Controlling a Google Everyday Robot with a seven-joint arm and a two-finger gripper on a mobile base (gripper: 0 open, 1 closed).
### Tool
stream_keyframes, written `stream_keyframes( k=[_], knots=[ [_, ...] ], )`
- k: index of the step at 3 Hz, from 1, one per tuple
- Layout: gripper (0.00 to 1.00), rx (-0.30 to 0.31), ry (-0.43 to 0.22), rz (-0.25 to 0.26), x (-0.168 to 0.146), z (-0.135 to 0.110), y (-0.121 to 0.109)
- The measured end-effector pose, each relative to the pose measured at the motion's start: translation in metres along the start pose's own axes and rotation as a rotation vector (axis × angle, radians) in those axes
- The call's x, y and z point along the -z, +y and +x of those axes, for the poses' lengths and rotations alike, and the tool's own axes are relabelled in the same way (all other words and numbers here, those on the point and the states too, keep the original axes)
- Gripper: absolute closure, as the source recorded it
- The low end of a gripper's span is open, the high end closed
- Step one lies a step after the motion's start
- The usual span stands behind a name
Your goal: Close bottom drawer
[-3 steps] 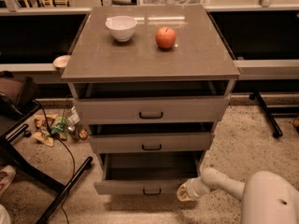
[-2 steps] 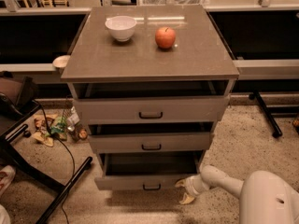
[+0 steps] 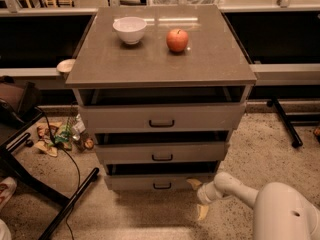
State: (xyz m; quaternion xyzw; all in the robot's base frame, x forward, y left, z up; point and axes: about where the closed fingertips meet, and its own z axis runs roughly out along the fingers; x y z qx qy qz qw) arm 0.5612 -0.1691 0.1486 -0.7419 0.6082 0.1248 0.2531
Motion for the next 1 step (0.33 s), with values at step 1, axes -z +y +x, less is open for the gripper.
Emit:
stream_keyframes(
  k=[1],
  knots=[
    [0.0, 0.003, -0.013, 0.001, -0.0021, 0.0026, -0.0124]
  ],
)
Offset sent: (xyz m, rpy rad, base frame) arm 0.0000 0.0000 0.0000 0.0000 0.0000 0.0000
